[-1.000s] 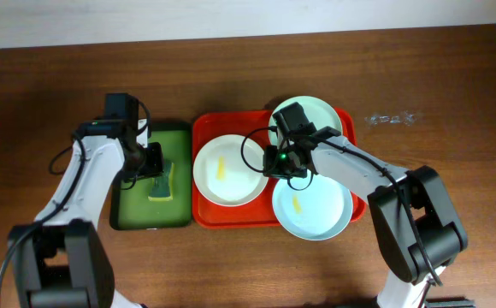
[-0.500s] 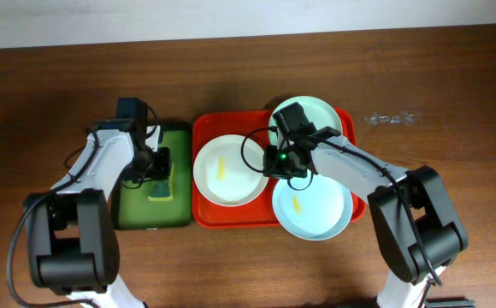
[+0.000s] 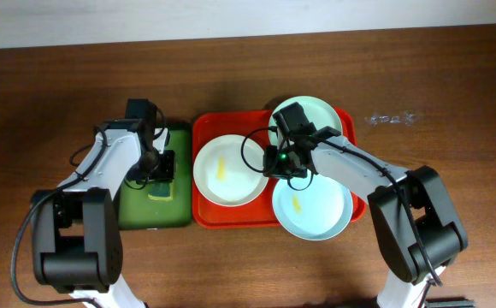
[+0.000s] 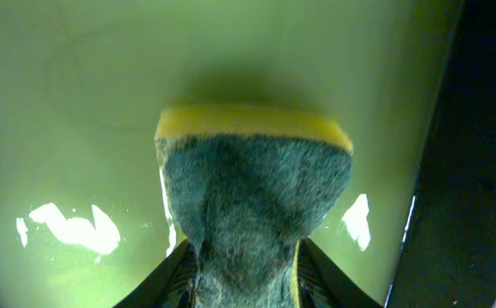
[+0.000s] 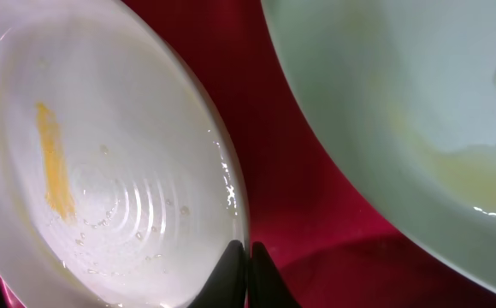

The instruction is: Clean dirty plates on tray and stack at the side

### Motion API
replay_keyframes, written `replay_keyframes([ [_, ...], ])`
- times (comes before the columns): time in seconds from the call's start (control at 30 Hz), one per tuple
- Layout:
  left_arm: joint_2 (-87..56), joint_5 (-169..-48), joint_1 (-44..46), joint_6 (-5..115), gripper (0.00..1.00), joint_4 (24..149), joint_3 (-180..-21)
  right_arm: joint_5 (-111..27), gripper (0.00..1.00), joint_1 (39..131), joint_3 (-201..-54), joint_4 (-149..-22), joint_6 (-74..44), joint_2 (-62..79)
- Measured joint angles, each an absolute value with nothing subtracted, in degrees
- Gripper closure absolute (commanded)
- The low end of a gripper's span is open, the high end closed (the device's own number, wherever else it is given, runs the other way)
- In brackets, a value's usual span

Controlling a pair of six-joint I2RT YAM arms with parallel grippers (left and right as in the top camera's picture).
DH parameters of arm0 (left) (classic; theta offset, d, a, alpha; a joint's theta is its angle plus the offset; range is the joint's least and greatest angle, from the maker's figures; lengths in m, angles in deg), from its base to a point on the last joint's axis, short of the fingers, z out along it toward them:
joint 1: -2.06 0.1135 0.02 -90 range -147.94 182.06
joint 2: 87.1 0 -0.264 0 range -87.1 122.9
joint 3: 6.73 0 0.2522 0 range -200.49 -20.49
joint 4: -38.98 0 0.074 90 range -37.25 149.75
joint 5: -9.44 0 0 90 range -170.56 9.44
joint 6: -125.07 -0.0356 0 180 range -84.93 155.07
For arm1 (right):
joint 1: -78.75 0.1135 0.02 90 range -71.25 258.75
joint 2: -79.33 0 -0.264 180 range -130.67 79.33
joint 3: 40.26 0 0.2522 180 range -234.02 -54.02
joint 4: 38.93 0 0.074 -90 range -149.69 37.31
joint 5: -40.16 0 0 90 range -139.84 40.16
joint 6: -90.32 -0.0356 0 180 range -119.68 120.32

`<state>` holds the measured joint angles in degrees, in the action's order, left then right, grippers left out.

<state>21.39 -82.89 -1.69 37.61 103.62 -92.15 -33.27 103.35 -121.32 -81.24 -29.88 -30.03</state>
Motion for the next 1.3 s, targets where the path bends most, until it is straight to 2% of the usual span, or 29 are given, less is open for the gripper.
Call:
replay_keyframes([
  [0.07, 21.39, -82.84, -1.69, 37.57, 0.72, 104.12, -92.15, -33.27, 0.96, 103.35, -121.32, -81.24, -29.88, -30.03],
  [0.2, 21.39, -82.65, -1.69, 37.44, 0.67, 104.16, -92.15, -33.27, 0.96, 103.35, -121.32, -81.42, -29.88, -30.03],
  [0.33, 21.39, -82.62, -1.69, 37.46, 0.69, 103.42, -91.63, -33.24, 0.96, 103.35, -121.32, -81.59, -29.86, -30.03],
  [0.4, 21.39, -82.62, -1.69, 37.51, 1.00, 102.04, -90.51, -33.24, 0.96, 103.35, -121.37, -81.75, -29.88, -30.03],
  [0.6, 21.39, -82.47, -1.61, 39.21, 1.00, 101.08, -89.62, -33.24, 0.96, 103.35, -121.52, -82.62, -28.74, -30.03],
  [0.87, 21.04, -85.29, 2.66, 42.05, 1.00, 108.56, -100.59, -33.24, 0.96, 103.35, -121.74, -83.82, -27.41, -30.03],
  [1.07, 15.14, -85.68, 3.20, 43.43, 1.00, 112.36, -101.77, -33.24, 0.96, 103.35, -121.74, -83.85, -26.40, -30.03],
  [1.3, 14.92, -84.50, 3.23, 44.15, 1.00, 115.18, -101.84, -33.22, 0.96, 103.35, -121.74, -83.87, -26.27, -30.03],
])
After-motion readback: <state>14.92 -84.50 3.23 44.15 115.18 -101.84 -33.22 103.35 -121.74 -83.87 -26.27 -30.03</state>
